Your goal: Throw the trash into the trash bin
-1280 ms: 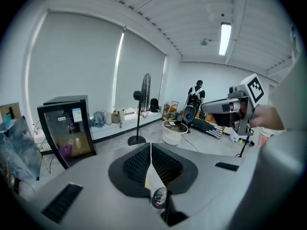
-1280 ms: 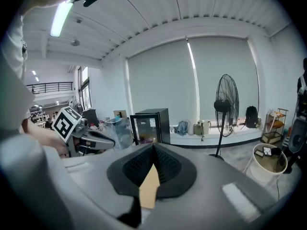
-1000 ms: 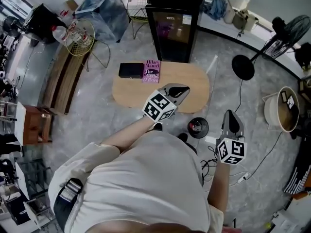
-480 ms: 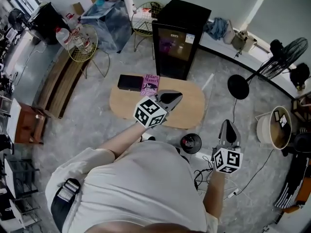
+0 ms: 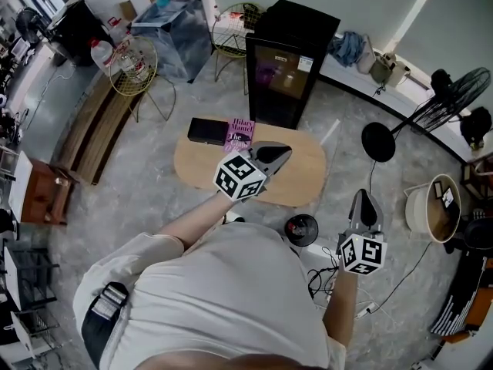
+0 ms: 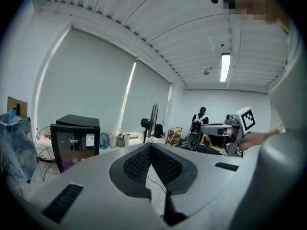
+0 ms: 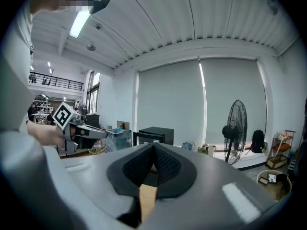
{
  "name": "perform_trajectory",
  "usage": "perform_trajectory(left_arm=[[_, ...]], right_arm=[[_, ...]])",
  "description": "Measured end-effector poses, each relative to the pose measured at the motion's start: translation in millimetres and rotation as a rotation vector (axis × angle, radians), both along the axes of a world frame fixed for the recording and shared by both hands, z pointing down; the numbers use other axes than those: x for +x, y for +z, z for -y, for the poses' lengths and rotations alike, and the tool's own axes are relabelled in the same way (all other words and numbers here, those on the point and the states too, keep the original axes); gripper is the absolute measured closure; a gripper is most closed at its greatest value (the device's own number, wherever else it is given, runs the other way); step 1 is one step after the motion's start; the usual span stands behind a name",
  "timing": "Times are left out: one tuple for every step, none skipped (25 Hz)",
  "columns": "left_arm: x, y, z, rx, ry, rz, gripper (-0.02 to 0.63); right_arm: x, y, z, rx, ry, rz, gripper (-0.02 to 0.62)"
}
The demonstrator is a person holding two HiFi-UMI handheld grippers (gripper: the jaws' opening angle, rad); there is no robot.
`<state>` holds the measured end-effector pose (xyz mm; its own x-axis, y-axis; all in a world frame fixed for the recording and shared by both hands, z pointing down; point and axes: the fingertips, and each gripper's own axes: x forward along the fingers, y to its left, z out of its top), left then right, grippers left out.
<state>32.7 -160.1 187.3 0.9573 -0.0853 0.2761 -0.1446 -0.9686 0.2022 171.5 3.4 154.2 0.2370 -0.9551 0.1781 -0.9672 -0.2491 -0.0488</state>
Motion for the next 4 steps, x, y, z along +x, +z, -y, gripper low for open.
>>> perform_trajectory(left_arm=[[-0.1,-0.5,0.9,0.001,-0.001,-0.002,0.600],[-0.1,-1.1,1.9,0.001,-0.001,-0.004,0.600],[0.0,-1.6,3.0,0.002,-0.002,-0.007,0.600],[0.1,-2.2,4.0,0.002,-0.002,-0.010,0.600]], right_arm=[[0.4,-0.3,0.3,0.001,0.001,-0.001,0.584],[0.7,-0.7,0.6,0.002,0.003,-0.001,0.584],[1.1,-1.2,0.9,0.003,0.004,-0.002,0.584],[1.6,-1.7,1.2,0.004,0.006,-0.003,0.584]])
